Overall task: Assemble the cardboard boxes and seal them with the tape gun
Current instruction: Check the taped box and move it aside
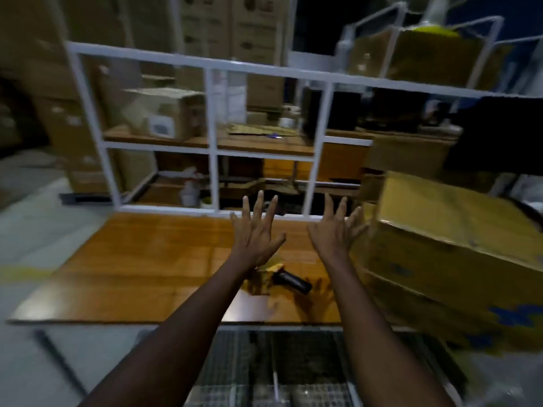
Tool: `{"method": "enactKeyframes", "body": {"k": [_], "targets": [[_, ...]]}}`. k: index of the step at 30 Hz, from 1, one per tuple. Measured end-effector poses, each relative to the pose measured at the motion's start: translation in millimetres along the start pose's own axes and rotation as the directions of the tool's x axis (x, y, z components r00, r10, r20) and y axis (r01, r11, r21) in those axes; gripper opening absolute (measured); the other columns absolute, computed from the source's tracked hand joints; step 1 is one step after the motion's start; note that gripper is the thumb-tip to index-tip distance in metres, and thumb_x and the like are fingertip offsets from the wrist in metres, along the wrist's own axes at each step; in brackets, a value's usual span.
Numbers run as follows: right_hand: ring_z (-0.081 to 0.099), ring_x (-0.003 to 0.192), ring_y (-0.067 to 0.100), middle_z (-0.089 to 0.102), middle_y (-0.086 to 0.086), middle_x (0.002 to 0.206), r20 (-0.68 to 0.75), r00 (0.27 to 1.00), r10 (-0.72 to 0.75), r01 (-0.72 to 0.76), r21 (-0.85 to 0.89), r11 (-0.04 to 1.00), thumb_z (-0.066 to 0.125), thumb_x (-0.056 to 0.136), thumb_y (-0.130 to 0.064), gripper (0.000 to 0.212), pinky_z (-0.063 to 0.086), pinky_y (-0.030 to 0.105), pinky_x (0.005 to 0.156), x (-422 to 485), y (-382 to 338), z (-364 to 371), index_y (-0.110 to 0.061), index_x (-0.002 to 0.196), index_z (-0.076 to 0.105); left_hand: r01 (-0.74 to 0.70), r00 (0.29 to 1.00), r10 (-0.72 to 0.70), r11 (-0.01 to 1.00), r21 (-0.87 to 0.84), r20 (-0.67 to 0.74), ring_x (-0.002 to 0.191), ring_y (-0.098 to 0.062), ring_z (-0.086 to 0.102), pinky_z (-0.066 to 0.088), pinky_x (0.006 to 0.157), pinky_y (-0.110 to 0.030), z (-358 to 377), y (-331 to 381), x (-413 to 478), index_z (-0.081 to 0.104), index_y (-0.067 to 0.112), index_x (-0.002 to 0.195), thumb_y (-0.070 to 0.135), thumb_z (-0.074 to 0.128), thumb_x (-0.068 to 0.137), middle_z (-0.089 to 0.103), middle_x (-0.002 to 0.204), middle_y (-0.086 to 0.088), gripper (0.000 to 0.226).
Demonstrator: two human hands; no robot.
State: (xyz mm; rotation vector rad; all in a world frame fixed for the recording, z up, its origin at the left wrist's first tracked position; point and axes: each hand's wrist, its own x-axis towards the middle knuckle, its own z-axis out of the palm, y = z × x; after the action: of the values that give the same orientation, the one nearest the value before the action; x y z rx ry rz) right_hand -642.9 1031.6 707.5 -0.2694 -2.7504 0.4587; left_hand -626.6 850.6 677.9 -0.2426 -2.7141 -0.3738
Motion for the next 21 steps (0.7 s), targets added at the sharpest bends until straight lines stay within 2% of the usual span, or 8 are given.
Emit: {"method": "enactKeyframes", "body": {"k": [3,6,9,12,15,18,21], "targets": [[-0.004,0.149,0.041,0.002,0.006,0.166,0.076,0.989,-0.123,0.122,0.024,0.992,0.056,0.09,-0.044,0.082,0.003,0.068,0.114,-39,-104,39,-0.034,0.157,0.009,0.15,0.988,-0.149,0.988,0.037,-0.029,0.15,-0.036,-0.012,0.01,0.112,-0.068,-39,-104,-53,-0.008,0.034,0.157,0.073,0.014,0.084,-0.017,0.165,-0.002,0.086],[-0.001,0.15,0.038,0.005,0.004,0.165,0.159,0.951,-0.267,0.252,0.106,0.962,0.059,0.086,-0.04,0.083,0.003,0.066,0.114,-101,-213,83,-0.036,0.155,0.015,0.33,0.943,-0.327,0.943,0.052,-0.065,0.151,-0.037,-0.008,0.007,0.113,-0.067,-79,-206,-126,-0.011,0.036,0.156,0.071,0.021,0.087,-0.017,0.165,-0.001,0.084],[0.005,0.149,0.039,0.011,0.007,0.164,0.258,0.869,-0.422,0.387,0.176,0.905,0.064,0.085,-0.044,0.083,0.006,0.065,0.114,-181,-314,132,-0.035,0.155,0.02,0.507,0.862,-0.503,0.857,0.09,-0.063,0.151,-0.036,-0.008,0.011,0.113,-0.066,-116,-303,-217,-0.012,0.034,0.156,0.076,0.009,0.081,-0.014,0.165,-0.001,0.088],[0.006,0.149,0.04,0.01,0.008,0.164,0.358,0.73,-0.583,0.537,0.228,0.812,0.061,0.089,-0.047,0.08,0.011,0.064,0.115,-271,-398,181,-0.033,0.155,0.019,0.658,0.752,-0.655,0.741,0.134,-0.069,0.151,-0.036,-0.007,0.014,0.112,-0.065,-144,-389,-320,-0.01,0.032,0.156,0.076,0.002,0.079,-0.014,0.165,-0.002,0.09],[0.01,0.149,0.039,0.011,0.008,0.164,0.45,0.56,-0.695,0.645,0.289,0.707,0.059,0.09,-0.045,0.078,0.015,0.063,0.114,-362,-463,228,-0.035,0.155,0.017,0.794,0.606,-0.794,0.598,0.112,-0.05,0.151,-0.035,-0.009,0.012,0.113,-0.065,-158,-456,-421,-0.011,0.033,0.156,0.073,0.002,0.078,-0.016,0.165,0.0,0.088],[0.017,0.147,0.037,0.016,0.009,0.163,0.533,0.398,-0.747,0.691,0.361,0.626,0.059,0.09,-0.043,0.076,0.019,0.062,0.114,-447,-507,276,-0.034,0.154,0.02,0.879,0.46,-0.888,0.454,0.147,-0.011,0.151,-0.036,-0.005,0.015,0.113,-0.063,-152,-501,-518,-0.011,0.031,0.156,0.072,-0.002,0.078,-0.014,0.165,-0.002,0.089],[0.024,0.144,0.037,0.022,0.011,0.16,0.619,0.24,-0.748,0.688,0.436,0.58,0.058,0.091,-0.04,0.072,0.024,0.06,0.111,-517,-532,328,-0.03,0.153,0.024,0.897,0.372,-0.923,0.384,0.218,0.096,0.151,-0.037,0.001,0.018,0.113,-0.063,-132,-536,-600,-0.004,0.027,0.157,0.073,-0.001,0.077,-0.008,0.166,-0.006,0.092]]}}
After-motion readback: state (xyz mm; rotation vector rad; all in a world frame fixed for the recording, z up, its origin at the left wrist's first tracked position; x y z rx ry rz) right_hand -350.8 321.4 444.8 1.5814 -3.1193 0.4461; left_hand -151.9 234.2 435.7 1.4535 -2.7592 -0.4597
